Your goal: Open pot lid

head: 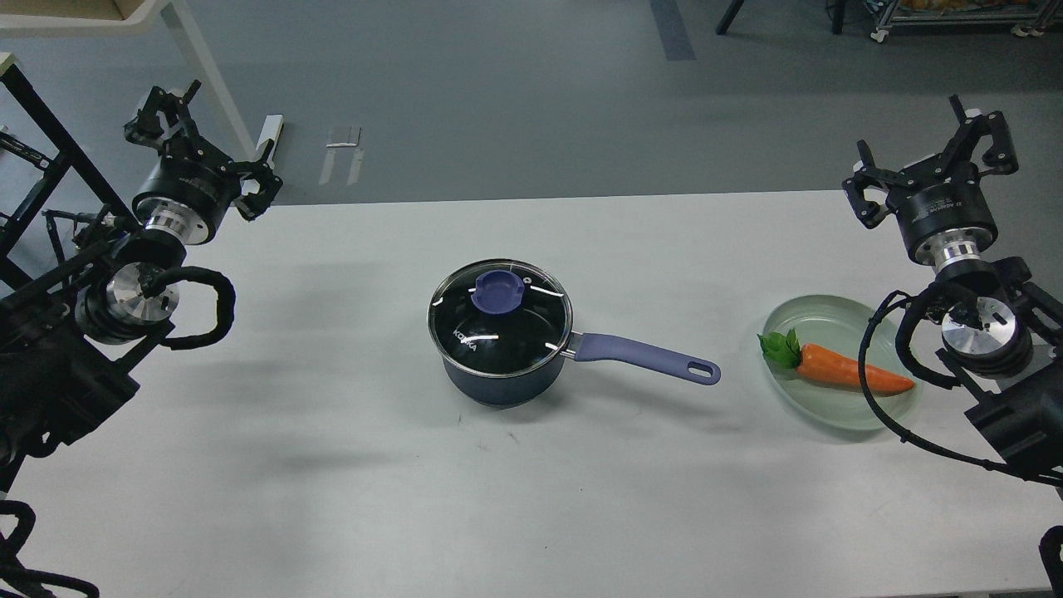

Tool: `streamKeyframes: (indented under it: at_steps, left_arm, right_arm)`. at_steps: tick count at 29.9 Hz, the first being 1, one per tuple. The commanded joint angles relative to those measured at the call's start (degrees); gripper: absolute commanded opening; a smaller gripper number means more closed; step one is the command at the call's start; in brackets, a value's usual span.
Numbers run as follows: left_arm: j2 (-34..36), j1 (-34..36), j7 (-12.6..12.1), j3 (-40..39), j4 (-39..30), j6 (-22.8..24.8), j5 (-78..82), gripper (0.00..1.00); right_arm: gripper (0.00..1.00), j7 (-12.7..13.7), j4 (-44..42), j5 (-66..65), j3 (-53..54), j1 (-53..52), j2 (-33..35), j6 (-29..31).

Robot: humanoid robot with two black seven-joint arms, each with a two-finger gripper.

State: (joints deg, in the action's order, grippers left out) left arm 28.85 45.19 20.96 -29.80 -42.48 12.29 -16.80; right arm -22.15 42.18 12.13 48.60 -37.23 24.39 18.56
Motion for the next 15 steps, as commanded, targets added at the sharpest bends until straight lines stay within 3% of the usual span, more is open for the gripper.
streamKeyframes:
  at_steps: [1,10,15]
  left_arm:
    - [-0.5,-0.4,0.1,0.1,0.0,-0.4,0.4,0.99]
    - [0.5,-1.2,-0.2,1.2,-0.3,-0.3,0.9,0.99]
    - [2.8,-3.6,-0.2,1.2,-4.4,-0.3,1.0,0.99]
  right_arm:
    - [1.00,0.0,0.1,-0.1,-0.3,-0.1,0.0,0.0]
    - [1.00,-0.2,2.3,-0.9,-2.4,-1.3,2.8,-0.5]
    - [1.00,-0.4,4.7,-1.0,-16.0,-9.9,10.9,-0.1]
